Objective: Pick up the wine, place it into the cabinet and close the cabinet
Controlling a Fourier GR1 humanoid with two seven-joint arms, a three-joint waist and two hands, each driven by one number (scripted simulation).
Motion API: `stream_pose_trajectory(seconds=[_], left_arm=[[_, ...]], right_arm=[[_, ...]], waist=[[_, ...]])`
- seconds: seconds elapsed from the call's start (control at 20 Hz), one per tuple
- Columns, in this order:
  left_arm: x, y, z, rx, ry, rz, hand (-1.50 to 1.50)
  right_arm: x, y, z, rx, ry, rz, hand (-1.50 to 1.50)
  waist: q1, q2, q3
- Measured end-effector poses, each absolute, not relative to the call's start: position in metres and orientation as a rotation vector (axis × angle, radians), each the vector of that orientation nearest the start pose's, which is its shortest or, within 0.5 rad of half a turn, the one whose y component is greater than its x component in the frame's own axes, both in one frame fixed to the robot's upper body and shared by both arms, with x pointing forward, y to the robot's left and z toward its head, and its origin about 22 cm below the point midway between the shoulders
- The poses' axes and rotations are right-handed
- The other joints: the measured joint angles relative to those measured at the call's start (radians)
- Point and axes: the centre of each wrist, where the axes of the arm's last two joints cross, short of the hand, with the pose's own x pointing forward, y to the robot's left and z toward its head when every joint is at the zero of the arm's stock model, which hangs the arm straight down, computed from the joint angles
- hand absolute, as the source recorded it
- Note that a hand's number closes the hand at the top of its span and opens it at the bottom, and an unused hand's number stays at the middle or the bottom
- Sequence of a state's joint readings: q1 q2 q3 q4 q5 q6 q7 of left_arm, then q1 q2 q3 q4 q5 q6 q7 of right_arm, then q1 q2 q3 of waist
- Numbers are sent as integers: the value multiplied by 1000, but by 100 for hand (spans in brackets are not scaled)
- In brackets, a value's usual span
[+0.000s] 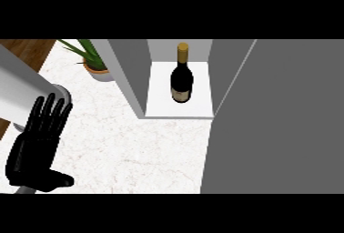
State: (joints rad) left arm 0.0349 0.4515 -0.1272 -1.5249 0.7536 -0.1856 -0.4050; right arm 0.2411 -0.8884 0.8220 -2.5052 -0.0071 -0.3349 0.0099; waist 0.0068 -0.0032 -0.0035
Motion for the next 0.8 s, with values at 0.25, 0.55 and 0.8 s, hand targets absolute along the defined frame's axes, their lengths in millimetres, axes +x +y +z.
stream_pose_trajectory(seconds=[0.25,0.55,0.8], left_arm=[[232,331,17,-424,-1848,136,-150],[231,347,26,-436,-1854,119,-150],[234,356,25,-444,-1853,108,-150]], right_arm=[[81,-193,146,346,-1766,779,150],[87,-190,149,351,-1779,809,150],[98,-186,156,338,-1826,812,150]], waist=[[3,1,-1],[20,3,-2],[34,8,-5]])
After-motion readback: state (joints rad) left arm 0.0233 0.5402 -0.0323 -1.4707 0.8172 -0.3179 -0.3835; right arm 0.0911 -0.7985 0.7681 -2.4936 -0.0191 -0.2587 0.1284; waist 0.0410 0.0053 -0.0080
